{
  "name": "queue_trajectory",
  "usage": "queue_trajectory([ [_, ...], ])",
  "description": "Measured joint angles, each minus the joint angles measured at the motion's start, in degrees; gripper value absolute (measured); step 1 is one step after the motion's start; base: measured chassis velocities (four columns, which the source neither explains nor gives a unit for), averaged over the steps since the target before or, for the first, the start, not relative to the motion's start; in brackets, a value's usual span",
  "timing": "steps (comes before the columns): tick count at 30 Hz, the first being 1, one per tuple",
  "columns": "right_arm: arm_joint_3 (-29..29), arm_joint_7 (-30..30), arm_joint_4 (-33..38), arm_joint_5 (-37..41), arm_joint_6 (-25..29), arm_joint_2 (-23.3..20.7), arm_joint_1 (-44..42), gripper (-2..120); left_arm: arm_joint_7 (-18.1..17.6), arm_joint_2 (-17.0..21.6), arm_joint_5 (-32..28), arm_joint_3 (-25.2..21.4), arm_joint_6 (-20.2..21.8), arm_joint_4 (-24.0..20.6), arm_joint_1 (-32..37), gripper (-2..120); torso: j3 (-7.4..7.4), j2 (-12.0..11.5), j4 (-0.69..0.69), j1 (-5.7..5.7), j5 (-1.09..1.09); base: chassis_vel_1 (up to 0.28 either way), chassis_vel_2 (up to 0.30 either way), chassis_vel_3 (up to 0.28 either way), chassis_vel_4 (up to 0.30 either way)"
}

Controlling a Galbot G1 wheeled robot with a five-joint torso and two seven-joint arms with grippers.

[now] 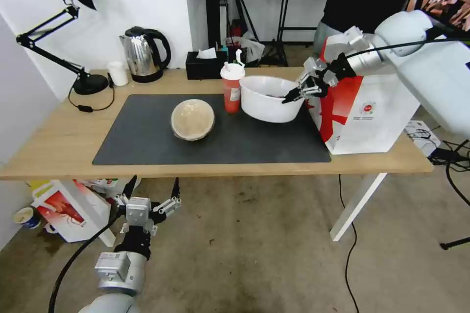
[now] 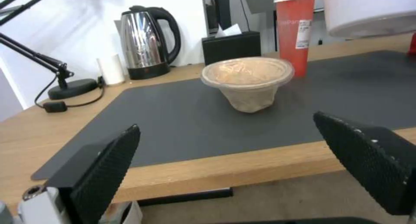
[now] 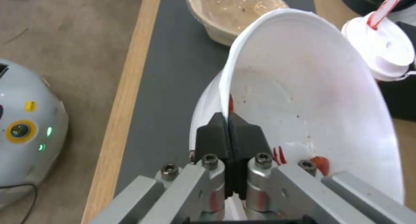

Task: Pick up the trash from the table and place it into the takeout bag.

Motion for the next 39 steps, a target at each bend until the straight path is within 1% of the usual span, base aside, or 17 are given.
queue_trajectory([
  [14, -0.15, -0.06, -0.32, 1.48, -0.04, -0.1, 3.19, 0, 0.0, 0.0, 0.0, 0.0, 0.0, 0.0, 0.0, 100, 0.0, 0.0, 0.0, 0.0, -0.01, 0.0, 0.0, 0.0, 0.0],
  [27, 0.42, 0.31, 0.14, 5.15, -0.74, -1.12, 6.72, 0, 0.0, 0.0, 0.0, 0.0, 0.0, 0.0, 0.0, 100, 0.0, 0.0, -0.01, 0.0, 0.0, 0.0, 0.0, 0.0, 0.0],
  [39, 0.42, 1.88, -1.52, 8.54, -1.18, -0.66, 11.74, 0, 0.0, 0.0, 0.0, 0.0, 0.0, 0.0, 0.0, 100, 0.0, 0.0, 0.0, -0.01, -0.02, 0.0, 0.0, 0.0, 0.0],
])
